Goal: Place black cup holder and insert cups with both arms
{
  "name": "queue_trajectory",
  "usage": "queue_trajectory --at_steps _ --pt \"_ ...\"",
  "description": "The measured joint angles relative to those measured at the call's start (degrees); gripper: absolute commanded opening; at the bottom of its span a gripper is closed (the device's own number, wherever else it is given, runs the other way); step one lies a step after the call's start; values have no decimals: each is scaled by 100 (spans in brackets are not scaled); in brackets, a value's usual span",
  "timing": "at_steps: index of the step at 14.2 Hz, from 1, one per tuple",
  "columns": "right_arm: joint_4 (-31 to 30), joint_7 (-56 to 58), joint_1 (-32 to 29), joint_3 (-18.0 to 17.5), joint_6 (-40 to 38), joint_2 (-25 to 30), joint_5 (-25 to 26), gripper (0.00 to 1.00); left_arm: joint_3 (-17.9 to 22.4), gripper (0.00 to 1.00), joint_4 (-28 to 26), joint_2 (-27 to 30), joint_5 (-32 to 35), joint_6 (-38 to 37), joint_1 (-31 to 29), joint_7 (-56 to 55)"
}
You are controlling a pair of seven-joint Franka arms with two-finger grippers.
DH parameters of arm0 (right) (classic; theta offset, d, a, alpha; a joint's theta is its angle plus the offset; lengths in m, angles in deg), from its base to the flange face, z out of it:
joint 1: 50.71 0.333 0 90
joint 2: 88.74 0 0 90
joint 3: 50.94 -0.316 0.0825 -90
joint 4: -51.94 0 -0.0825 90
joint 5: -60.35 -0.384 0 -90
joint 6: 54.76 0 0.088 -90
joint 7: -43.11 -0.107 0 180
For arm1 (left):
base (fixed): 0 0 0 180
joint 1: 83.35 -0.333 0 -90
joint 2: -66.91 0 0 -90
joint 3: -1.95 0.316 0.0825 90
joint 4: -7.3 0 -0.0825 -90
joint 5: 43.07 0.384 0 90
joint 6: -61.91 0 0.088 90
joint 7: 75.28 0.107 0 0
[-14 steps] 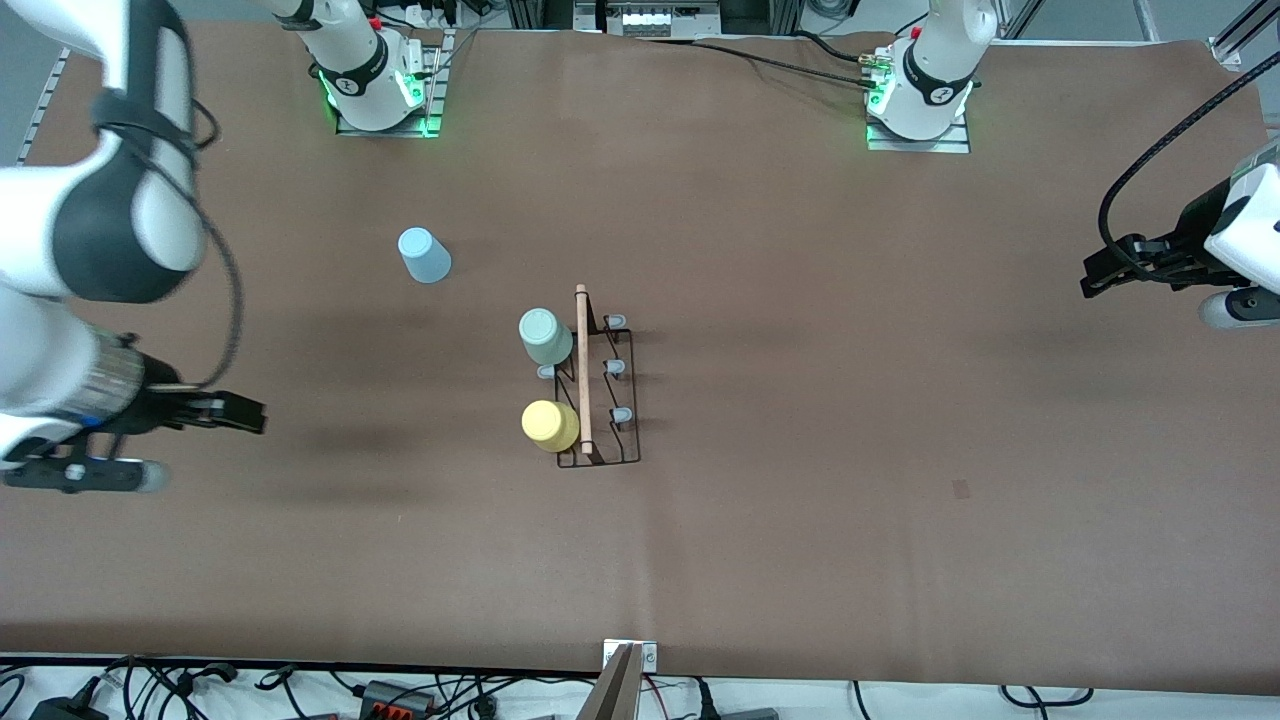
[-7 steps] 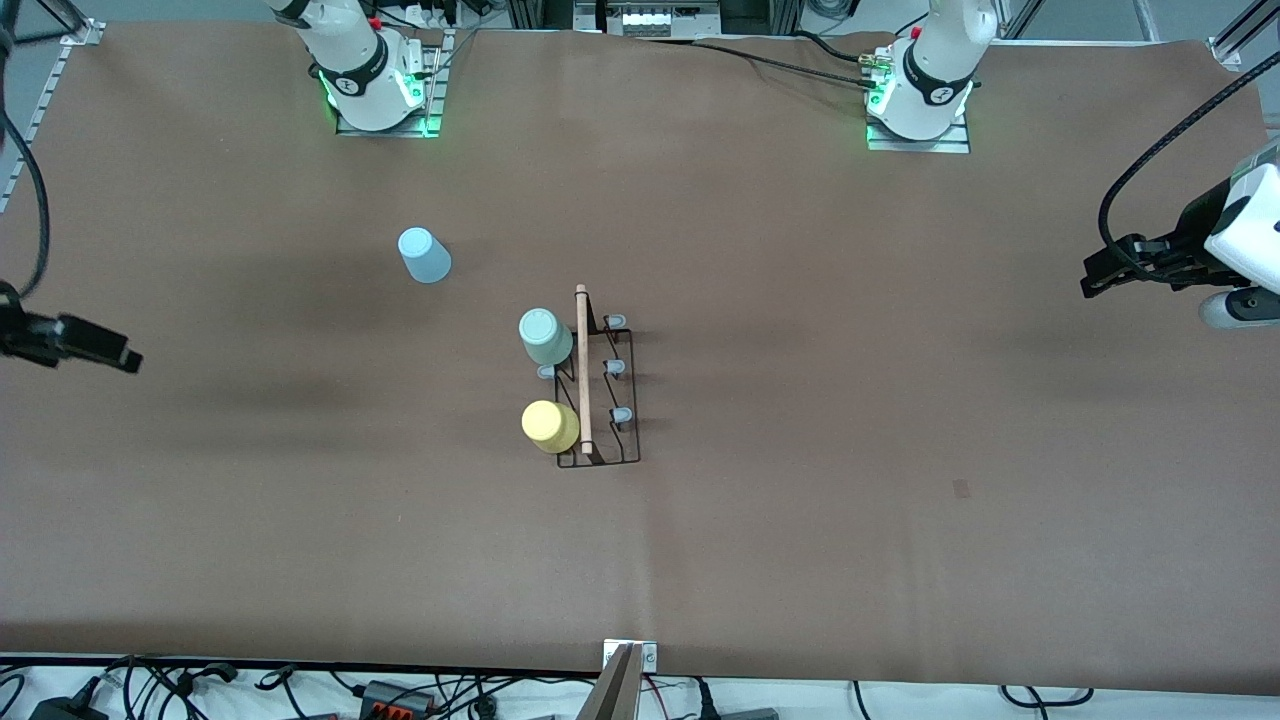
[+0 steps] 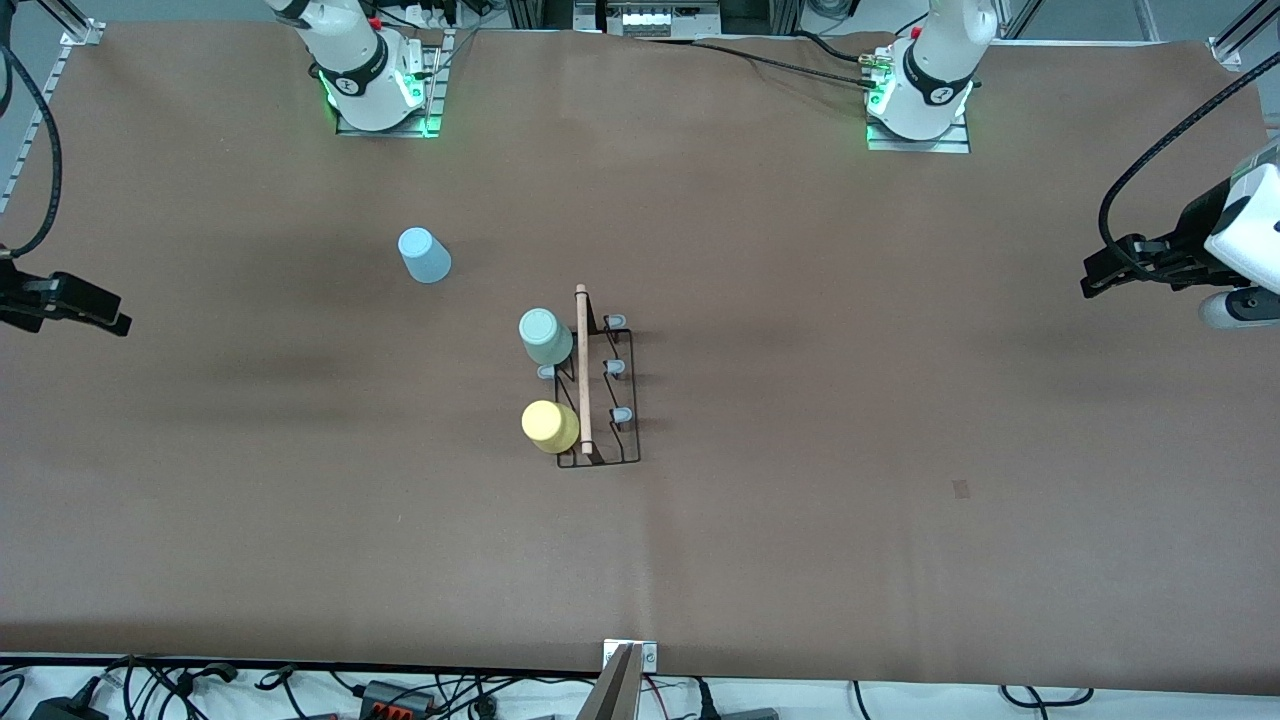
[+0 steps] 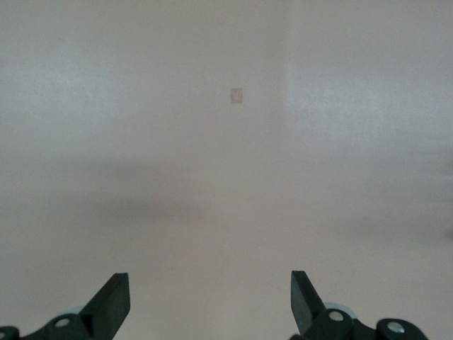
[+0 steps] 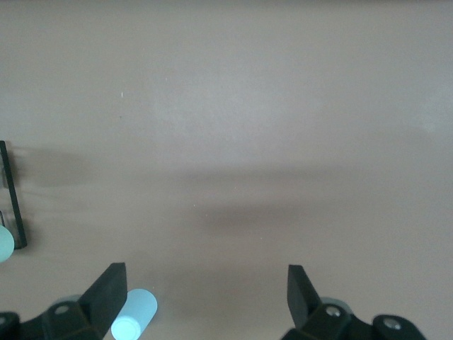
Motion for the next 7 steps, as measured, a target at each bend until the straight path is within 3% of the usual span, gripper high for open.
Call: queue_trajectory --at_steps 7 --pt "-1546 49 6 -33 565 946 35 100 5 100 0 0 0 0 -19 0"
